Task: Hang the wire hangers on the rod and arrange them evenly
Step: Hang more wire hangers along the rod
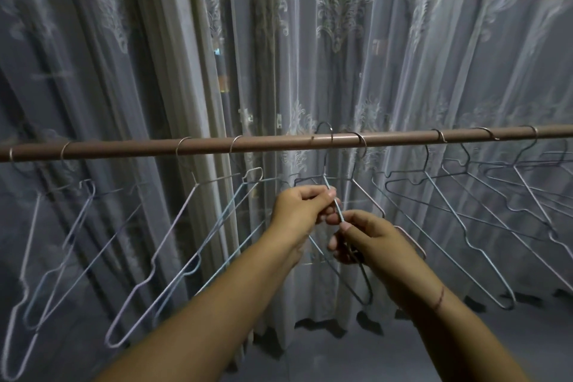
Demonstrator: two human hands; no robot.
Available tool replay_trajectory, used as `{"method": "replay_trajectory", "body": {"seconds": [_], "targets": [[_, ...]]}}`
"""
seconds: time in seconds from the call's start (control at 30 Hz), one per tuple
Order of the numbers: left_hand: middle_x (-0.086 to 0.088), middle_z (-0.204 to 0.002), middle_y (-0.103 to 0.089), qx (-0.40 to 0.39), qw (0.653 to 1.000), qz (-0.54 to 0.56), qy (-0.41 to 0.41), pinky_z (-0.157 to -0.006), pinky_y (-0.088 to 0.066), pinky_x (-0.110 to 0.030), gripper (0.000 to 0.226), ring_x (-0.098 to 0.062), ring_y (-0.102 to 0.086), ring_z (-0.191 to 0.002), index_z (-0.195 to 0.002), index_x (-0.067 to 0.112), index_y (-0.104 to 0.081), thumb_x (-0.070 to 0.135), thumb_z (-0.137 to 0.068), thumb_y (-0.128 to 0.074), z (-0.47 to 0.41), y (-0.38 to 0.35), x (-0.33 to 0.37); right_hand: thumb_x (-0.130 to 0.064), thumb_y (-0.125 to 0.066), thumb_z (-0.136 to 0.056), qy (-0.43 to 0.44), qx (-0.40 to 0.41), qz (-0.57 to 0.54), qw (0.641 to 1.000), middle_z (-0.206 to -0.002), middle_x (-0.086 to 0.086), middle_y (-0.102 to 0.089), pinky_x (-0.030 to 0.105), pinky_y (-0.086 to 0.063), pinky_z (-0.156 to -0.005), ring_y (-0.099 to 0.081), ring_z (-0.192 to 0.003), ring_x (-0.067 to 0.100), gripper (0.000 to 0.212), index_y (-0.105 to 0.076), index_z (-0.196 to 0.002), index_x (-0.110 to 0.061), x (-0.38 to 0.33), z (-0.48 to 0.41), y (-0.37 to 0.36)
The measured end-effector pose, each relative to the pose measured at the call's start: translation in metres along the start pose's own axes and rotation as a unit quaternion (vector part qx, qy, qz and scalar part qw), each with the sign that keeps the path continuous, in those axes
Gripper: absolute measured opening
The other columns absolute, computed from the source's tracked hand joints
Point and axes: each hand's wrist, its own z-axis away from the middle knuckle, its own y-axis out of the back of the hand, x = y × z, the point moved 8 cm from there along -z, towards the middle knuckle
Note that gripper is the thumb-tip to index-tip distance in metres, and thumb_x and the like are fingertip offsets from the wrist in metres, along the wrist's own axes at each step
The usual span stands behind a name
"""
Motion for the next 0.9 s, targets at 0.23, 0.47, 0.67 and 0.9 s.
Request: {"method": "replay_trajectory", "body": {"seconds": [0.23,0.47,0.67,0.9], "targets": [[-0.008,-0.065,-0.055,0.026,1.000,-0.006,0.011,-0.041,-0.041,-0.007,0.015,0.002,-0.050,-0.033,-0.097,-0.004,-0.063,0.006,-0.090,-0.056,-0.002,0.013,0.002,-0.004,-0.037,-0.096,-0.029,0.005,0.012,0.999,-0.061,0.006,-0.059,0.017,-0.044,-0.051,-0.050,-0.054,0.014,0.020,-0.057,-0.101,-0.004,0.012,-0.016,-0.016],[-0.002,-0.090,-0.064,0.128,0.988,-0.083,-0.026,-0.073,-0.049,-0.021,0.027,-0.012,-0.059,-0.080,-0.111,0.010,-0.062,0.014,-0.084,-0.065,-0.002,0.043,0.000,-0.012,-0.042,-0.095,-0.046,0.021,0.084,0.995,-0.085,0.002,-0.065,0.019,-0.048,-0.067,-0.061,-0.076,0.011,0.023,-0.062,-0.107,-0.012,0.026,-0.004,-0.010],[0.001,-0.090,-0.060,0.161,0.961,-0.150,-0.168,-0.076,-0.050,-0.018,0.024,-0.006,-0.055,-0.076,-0.108,0.016,-0.060,0.016,-0.084,-0.064,0.011,0.026,0.037,-0.011,-0.052,-0.090,0.051,0.122,0.166,0.977,-0.103,0.003,-0.069,0.033,-0.051,-0.092,-0.064,-0.097,0.016,0.022,-0.065,-0.107,-0.018,-0.009,0.018,0.049],[0.004,-0.093,-0.064,0.046,0.977,-0.139,-0.153,-0.080,-0.046,-0.018,0.022,-0.010,-0.060,-0.088,-0.107,0.015,-0.064,0.019,-0.086,-0.063,0.005,-0.069,0.023,-0.019,-0.056,-0.089,0.079,0.236,0.217,0.944,-0.115,0.001,-0.059,0.028,-0.050,-0.089,-0.058,-0.102,0.010,0.022,-0.062,-0.110,-0.019,-0.019,0.036,0.145]]}}
